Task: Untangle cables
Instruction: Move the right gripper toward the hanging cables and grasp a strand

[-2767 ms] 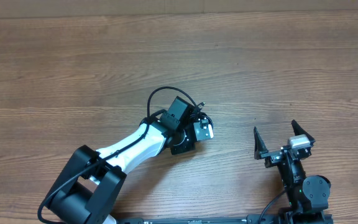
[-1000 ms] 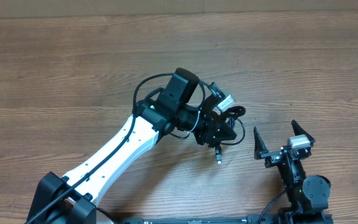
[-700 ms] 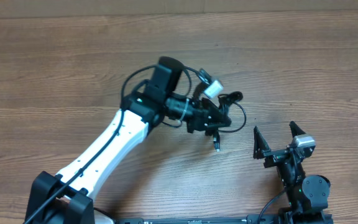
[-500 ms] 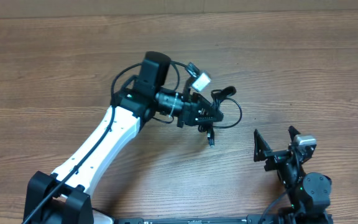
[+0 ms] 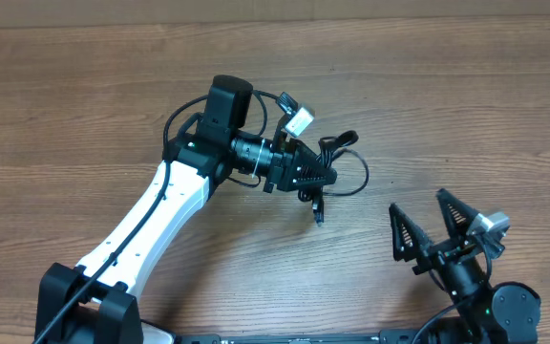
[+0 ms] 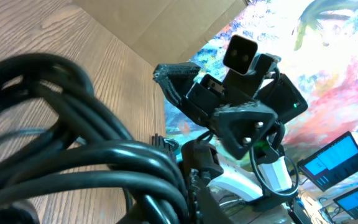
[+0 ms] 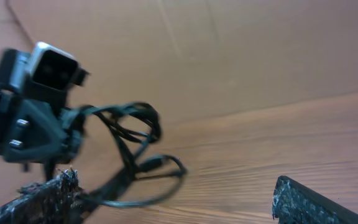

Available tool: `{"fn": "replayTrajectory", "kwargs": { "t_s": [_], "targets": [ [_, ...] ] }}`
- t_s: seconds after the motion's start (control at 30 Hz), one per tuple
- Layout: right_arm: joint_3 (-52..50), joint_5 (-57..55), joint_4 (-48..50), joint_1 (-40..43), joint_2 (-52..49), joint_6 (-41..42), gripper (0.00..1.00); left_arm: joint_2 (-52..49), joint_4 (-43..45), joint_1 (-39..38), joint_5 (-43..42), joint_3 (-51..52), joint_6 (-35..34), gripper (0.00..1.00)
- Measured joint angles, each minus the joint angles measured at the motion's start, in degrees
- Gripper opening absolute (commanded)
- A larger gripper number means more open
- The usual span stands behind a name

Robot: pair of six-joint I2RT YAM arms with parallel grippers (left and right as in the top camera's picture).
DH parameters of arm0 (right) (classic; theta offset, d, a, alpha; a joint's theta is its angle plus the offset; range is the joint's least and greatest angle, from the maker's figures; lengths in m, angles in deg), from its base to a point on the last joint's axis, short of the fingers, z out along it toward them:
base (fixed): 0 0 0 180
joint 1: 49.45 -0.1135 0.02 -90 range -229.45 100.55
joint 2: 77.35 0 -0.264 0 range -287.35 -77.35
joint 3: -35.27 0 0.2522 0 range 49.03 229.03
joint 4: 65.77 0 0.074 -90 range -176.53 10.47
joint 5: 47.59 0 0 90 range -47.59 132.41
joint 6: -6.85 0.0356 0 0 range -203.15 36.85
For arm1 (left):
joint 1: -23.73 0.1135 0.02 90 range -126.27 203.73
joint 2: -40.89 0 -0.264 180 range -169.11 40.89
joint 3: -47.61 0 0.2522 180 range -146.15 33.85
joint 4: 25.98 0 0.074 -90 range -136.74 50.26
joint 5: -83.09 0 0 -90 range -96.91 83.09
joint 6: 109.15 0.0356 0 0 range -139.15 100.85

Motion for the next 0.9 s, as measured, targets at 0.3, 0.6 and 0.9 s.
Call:
{"fn": "replayTrajectory", "kwargs": {
  "t_s": [0.3,0.6,0.9],
  "targets": [
    [8.48,5.68,-6.23,0.0,-10.88,4.02,1.0,0.0,-0.26,0.0,0.0,0.0,0.02,0.04],
    [25.83,9.88,-19.82,0.0,-33.48,-0.46,1.0,0.02,-0.44,0.44,-1.07,-0.02,0.02,0.04],
    [30.71,11.72,-18.53,0.0,-45.42,-2.27,1.0,0.04,-1.75,6.78,-8.09,-0.04,-0.24,0.04]
  ]
}}
